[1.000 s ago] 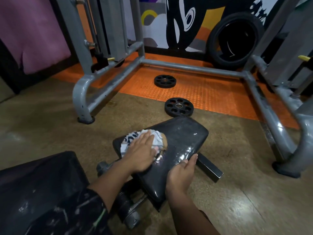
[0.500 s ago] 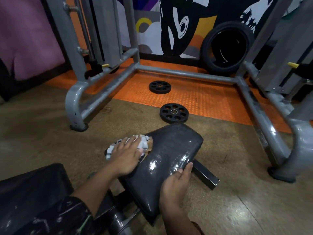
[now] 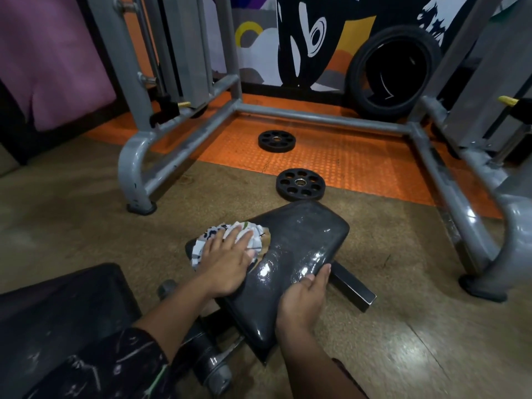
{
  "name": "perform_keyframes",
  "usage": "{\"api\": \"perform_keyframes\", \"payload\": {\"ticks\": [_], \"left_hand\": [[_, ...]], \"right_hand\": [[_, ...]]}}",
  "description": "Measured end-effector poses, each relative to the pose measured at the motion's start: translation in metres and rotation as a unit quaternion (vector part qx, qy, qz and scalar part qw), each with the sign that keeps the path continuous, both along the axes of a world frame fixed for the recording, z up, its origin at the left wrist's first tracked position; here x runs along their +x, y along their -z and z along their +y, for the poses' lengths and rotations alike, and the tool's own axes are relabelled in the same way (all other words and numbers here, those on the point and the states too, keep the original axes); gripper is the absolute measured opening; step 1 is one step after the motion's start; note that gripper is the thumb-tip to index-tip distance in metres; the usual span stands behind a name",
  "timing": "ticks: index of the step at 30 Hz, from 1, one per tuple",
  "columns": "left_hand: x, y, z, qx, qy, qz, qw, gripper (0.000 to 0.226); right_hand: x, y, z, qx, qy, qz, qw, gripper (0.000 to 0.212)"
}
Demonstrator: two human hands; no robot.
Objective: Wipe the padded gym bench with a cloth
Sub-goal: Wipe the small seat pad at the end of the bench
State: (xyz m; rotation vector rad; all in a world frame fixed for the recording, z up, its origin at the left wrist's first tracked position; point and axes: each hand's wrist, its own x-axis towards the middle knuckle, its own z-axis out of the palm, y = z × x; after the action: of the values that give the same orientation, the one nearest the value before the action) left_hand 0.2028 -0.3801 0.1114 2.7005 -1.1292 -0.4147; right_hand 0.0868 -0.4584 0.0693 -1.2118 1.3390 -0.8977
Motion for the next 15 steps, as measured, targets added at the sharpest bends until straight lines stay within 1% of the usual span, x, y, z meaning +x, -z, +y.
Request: {"api": "perform_keyframes", "payload": {"ticks": [1, 3, 5, 7, 11, 13, 15], "left_hand": [[-0.010, 0.000, 0.006, 0.003, 0.017, -0.007, 1.000, 0.053], [-0.039, -0.002, 0.015, 0.005, 0.081, -0.014, 0.997, 0.054], [-0.061, -0.002, 0.014, 0.001, 0.129, -0.016, 0.992, 0.054], [-0.053, -0.002, 0.000, -0.001, 0.126, -0.019, 0.992, 0.054], [-0.013, -0.002, -0.020, 0.011, 0.029, 0.016, 0.999, 0.053], [-0.020, -0.001, -0.006, 0.021, 0.040, 0.006, 0.999, 0.054], [-0.046, 0.000, 0.014, 0.019, 0.088, -0.005, 0.996, 0.054]], "right_hand": [[-0.001, -0.001, 0.000, 0.015, 0.008, -0.015, 1.000, 0.047], [-0.003, -0.005, -0.001, 0.053, 0.021, -0.052, 0.997, 0.046], [-0.005, -0.009, -0.002, 0.071, 0.029, -0.078, 0.994, 0.045], [-0.006, -0.010, -0.003, 0.078, 0.028, -0.090, 0.993, 0.045], [-0.010, -0.010, -0.007, 0.072, 0.005, -0.093, 0.993, 0.045], [-0.012, -0.005, -0.007, 0.050, -0.012, -0.070, 0.996, 0.046], [-0.012, -0.001, -0.006, 0.003, -0.038, -0.042, 0.998, 0.048]]}}
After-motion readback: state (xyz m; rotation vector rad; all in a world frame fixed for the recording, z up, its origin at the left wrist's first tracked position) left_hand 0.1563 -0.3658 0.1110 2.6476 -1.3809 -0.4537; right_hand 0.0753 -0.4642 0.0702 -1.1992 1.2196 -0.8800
